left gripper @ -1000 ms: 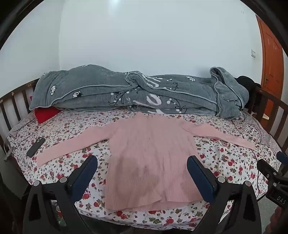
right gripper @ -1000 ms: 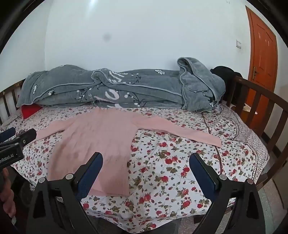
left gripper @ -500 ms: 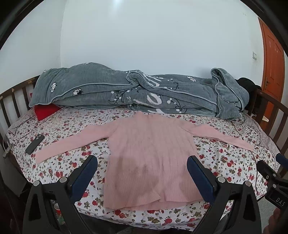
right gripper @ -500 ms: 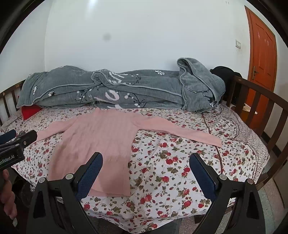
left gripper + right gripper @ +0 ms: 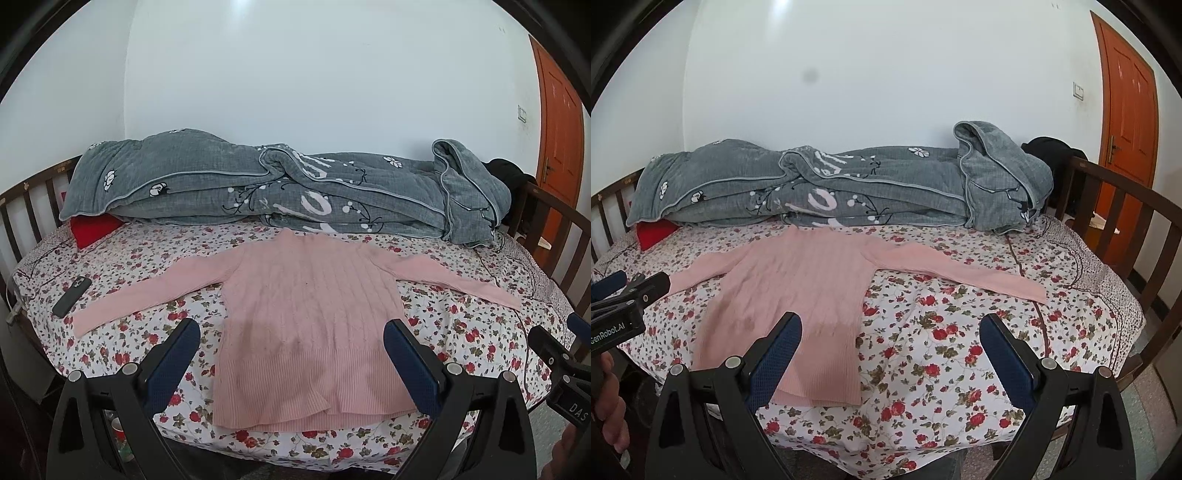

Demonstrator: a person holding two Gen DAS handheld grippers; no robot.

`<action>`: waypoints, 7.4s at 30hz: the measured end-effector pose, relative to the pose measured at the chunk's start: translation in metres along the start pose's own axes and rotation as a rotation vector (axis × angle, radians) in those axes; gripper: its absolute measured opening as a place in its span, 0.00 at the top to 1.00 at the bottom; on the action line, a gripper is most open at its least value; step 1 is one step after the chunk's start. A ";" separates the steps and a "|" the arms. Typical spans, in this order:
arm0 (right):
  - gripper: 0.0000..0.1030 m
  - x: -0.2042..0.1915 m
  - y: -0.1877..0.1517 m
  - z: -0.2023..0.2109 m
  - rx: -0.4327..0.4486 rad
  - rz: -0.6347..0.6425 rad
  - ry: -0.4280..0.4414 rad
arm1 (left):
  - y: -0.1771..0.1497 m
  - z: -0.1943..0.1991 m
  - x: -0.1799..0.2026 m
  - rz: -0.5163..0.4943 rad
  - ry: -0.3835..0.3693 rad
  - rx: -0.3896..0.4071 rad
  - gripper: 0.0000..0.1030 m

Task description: Fold small clothes

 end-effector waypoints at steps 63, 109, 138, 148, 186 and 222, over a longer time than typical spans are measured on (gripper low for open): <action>0.07 -0.010 0.001 -0.004 -0.003 -0.028 0.066 | -0.007 -0.021 -0.005 -0.010 -0.004 0.022 0.02; 0.07 -0.060 -0.076 -0.201 -0.230 0.073 -0.037 | -0.078 -0.264 -0.407 0.770 0.200 -0.157 0.85; 0.07 0.177 -0.073 -0.196 -0.074 -0.239 -0.064 | 0.091 -0.364 0.172 -0.146 -0.103 -0.093 0.93; 0.07 0.255 -0.069 -0.202 -0.073 -0.355 -0.071 | 0.019 -0.385 0.205 -0.142 -0.290 -0.241 0.41; 0.94 0.212 0.126 -0.245 0.081 -0.217 -0.167 | 0.109 -0.309 0.060 0.203 -0.363 -0.028 0.24; 0.26 -0.217 0.077 -0.353 -0.199 0.268 0.477 | 0.017 -0.310 -0.169 0.275 -0.115 -0.231 0.24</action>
Point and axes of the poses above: each gripper's, at about its wrist camera, not at the fingertips, and z roughly against the way its jaws point, x to its right, y to its top, the point moved 9 cm from there along -z, roughly the way its jaws point, and after that the axes turned 6 degrees about y, right-handed, at the moved point
